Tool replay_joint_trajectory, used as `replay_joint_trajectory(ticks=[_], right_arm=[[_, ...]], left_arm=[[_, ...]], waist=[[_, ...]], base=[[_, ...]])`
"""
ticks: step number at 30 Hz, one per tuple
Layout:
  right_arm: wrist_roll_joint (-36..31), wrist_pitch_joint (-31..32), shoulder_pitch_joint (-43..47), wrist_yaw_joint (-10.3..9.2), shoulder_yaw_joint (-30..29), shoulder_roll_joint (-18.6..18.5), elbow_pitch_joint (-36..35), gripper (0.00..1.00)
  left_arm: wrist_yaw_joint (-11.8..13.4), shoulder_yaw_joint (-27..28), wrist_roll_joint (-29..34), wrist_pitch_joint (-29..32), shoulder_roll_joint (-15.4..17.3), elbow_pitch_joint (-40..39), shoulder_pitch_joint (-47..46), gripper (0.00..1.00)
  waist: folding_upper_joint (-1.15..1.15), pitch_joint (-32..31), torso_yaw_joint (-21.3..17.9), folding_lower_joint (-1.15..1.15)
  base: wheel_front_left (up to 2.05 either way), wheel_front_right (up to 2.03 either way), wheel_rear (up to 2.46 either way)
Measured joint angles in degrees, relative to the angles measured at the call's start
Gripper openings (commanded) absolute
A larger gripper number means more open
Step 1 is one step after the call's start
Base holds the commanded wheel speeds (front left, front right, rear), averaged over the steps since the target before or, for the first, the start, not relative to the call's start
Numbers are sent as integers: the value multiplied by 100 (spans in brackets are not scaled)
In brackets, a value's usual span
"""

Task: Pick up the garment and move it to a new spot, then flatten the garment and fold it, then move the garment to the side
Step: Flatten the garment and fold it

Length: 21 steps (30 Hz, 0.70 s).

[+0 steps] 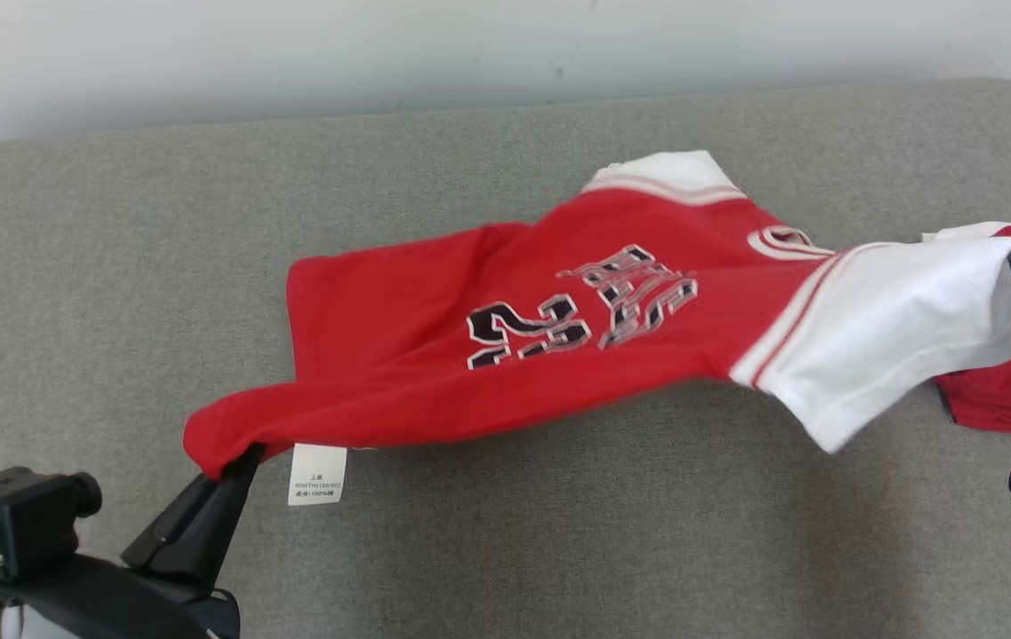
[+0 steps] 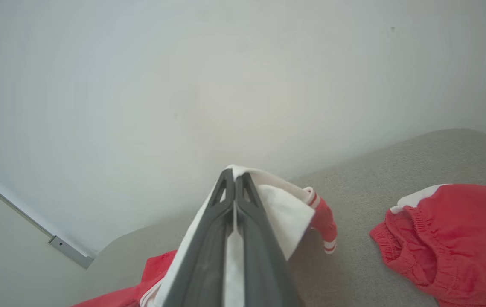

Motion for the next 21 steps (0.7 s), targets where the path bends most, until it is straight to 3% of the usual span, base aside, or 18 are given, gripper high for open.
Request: replay_joint_trajectory(ticks=[6, 10, 14, 15, 17, 21], right_arm=[[55, 223, 14, 0, 281, -10, 93, 0], [209, 530, -454, 0, 826, -3, 1006, 0], [199, 712, -2271, -1, 1174, 13, 2700, 0], [199, 712, -2271, -1, 1174, 13, 2700, 0], [138, 668, -3520, -3, 1165, 38, 3544, 0], [-47, -166, -5132, -8, 739, 85, 4345, 0]], left_arm=[[-55, -78, -146, 180, 46, -191, -1, 0], [-99, -225, -367, 412, -43, 267, -405, 0], [-32, -177, -252, 634, -120, 1430, -1917, 0], [-32, -177, -252, 634, -120, 1430, -1917, 0], [74, -81, -142, 638, -261, 2080, -2996, 0], [88, 56, 517, 242, -615, 3026, -4977, 0]], waist=[[0, 124, -39, 0], [0, 298, -65, 0], [1, 548, -106, 1], [1, 548, -106, 1], [2, 690, -136, 1], [2, 950, -216, 2]], base=[[0, 0, 0], [0, 0, 0], [0, 0, 0], [0, 0, 0], [0, 0, 0], [0, 0, 0]])
